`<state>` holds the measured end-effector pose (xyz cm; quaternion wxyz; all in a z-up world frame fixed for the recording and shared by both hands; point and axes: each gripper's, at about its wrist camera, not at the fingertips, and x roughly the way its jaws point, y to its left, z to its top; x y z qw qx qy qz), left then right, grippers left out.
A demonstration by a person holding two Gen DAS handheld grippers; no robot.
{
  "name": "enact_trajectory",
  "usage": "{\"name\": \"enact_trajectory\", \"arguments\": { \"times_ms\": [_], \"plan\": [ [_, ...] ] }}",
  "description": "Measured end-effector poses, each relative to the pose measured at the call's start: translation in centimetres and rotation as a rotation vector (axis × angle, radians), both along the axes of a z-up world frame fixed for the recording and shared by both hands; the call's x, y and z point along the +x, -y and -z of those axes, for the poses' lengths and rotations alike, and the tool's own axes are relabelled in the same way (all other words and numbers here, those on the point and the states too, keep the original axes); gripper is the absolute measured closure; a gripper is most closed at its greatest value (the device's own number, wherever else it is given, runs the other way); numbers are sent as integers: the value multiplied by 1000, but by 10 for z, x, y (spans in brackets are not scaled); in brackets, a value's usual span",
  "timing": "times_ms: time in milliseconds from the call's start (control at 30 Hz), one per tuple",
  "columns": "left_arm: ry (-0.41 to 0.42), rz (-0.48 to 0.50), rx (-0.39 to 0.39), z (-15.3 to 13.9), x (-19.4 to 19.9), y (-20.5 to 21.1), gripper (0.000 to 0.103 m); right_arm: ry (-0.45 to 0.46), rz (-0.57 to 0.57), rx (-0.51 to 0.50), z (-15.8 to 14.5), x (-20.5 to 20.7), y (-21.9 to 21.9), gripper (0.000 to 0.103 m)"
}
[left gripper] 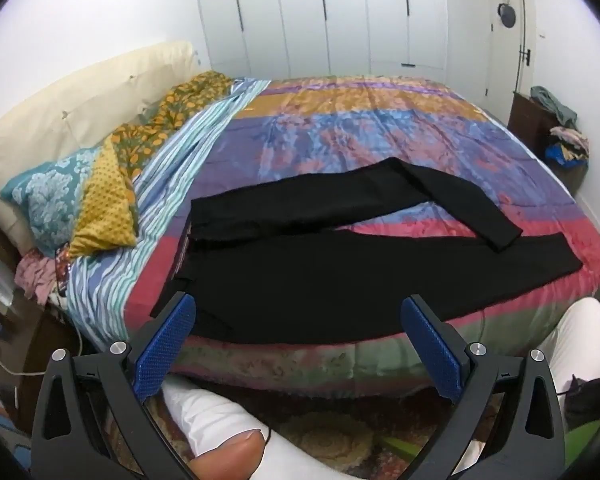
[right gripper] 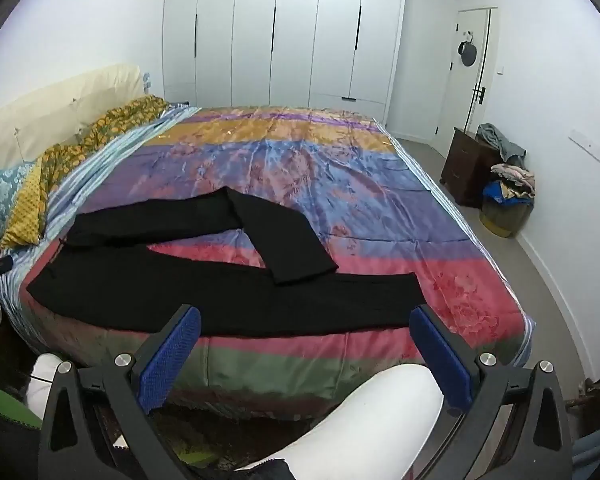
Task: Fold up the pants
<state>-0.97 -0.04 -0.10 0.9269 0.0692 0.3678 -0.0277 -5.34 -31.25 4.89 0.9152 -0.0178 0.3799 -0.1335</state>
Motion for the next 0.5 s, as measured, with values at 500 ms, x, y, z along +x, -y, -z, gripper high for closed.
{"name": "enact_trajectory", "arguments": {
  "times_ms": [500],
  "plan": [
    [-53,7,-43,9,15,-12,0,26,-12,46,20,-13,6,0]
  ]
}}
